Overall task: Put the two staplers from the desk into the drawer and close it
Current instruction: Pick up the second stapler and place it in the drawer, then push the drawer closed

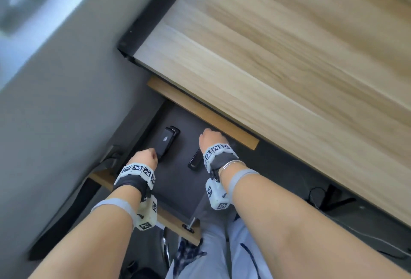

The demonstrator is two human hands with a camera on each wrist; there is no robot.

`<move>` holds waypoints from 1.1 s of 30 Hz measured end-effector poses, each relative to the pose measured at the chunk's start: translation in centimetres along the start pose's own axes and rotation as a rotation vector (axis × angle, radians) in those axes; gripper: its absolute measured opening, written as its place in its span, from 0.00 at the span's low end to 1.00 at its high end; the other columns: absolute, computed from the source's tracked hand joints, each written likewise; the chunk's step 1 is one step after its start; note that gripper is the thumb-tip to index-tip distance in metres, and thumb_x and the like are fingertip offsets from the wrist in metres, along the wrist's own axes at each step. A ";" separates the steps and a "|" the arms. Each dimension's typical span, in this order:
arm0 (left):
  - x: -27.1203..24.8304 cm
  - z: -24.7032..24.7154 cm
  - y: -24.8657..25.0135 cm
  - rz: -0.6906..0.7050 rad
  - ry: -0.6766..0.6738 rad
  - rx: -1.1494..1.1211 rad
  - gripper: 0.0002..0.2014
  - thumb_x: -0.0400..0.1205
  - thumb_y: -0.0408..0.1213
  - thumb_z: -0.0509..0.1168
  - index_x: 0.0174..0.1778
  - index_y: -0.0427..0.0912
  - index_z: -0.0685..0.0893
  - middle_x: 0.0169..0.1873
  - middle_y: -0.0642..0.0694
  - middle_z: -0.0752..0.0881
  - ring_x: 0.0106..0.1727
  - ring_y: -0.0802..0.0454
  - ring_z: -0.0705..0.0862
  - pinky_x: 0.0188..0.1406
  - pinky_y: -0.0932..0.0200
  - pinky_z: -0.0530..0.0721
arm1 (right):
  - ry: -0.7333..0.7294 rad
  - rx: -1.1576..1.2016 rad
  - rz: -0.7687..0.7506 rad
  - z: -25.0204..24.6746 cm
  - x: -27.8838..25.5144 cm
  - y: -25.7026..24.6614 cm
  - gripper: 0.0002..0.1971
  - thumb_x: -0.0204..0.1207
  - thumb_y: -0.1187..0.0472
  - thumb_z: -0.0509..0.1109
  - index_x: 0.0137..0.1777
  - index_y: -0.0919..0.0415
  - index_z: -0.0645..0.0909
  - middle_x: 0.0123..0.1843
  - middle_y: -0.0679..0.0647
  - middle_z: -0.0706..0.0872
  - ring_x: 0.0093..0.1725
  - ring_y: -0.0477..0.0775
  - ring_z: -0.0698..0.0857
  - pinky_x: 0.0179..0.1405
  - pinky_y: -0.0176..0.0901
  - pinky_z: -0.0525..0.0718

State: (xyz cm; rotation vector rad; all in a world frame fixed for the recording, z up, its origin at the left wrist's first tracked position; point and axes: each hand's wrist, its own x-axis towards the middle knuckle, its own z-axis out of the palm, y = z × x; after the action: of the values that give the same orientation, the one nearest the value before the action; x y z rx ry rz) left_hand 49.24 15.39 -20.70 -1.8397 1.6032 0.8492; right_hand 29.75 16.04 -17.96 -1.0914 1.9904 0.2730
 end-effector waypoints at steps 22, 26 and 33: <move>-8.2 4.4 -5.2 -0.318 -0.145 -0.043 0.14 0.81 0.35 0.63 0.58 0.32 0.85 0.57 0.33 0.87 0.53 0.36 0.86 0.54 0.50 0.84 | 0.666 -0.084 -0.116 -12.2 -0.2 9.3 0.28 0.80 0.58 0.58 0.81 0.46 0.61 0.85 0.48 0.59 0.84 0.55 0.57 0.80 0.58 0.57; -8.4 6.0 -5.2 -0.339 -0.185 0.012 0.19 0.79 0.33 0.62 0.66 0.42 0.83 0.50 0.39 0.86 0.43 0.40 0.84 0.46 0.56 0.84 | 0.777 -0.113 -0.122 -10.6 0.6 9.6 0.29 0.81 0.55 0.55 0.82 0.43 0.57 0.86 0.46 0.57 0.85 0.54 0.55 0.82 0.59 0.54; -9.0 4.9 -2.8 -0.330 -0.349 0.099 0.14 0.67 0.28 0.69 0.46 0.46 0.85 0.26 0.46 0.78 0.37 0.45 0.87 0.34 0.59 0.84 | 0.874 -0.138 -0.121 -9.9 1.1 9.6 0.29 0.78 0.54 0.54 0.81 0.43 0.60 0.85 0.47 0.61 0.84 0.55 0.59 0.81 0.60 0.56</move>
State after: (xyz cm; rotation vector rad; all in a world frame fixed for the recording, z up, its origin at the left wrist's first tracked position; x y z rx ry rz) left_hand 50.70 25.25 -17.07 -1.7100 1.0718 0.8644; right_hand 16.40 15.89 -14.32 -1.5901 2.6649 -0.1773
